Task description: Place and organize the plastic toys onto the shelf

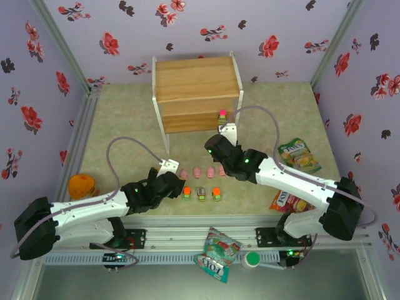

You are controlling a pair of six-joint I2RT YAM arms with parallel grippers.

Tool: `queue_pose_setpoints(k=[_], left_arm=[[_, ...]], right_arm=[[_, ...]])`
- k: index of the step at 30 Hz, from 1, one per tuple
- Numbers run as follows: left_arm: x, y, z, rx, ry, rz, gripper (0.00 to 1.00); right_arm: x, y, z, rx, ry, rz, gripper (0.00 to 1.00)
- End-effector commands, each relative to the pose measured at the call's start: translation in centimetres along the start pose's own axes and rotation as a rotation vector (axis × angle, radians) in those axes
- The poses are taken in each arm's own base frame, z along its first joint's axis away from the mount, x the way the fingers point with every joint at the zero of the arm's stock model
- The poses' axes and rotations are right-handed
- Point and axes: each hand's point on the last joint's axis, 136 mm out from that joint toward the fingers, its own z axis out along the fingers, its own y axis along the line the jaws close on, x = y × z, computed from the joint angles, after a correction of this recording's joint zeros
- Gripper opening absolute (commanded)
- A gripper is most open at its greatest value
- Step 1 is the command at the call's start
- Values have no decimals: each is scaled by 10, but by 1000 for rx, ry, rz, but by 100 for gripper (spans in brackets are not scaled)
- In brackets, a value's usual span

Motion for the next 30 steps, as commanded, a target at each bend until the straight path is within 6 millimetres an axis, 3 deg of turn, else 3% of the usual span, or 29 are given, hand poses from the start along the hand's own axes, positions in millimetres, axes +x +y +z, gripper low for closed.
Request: queue_pose_setpoints(k=[1, 20, 30], left_arm=[[-9, 4, -4, -27, -24, -6, 83], [-10, -6, -4, 16, -25, 1, 83], [-10, -6, -4, 16, -22, 4, 83]], right_arm=[[16, -8, -6, 36, 16, -1, 40], [87, -7, -29, 1, 129, -25, 36], [124, 5, -33, -36, 201, -13, 36]])
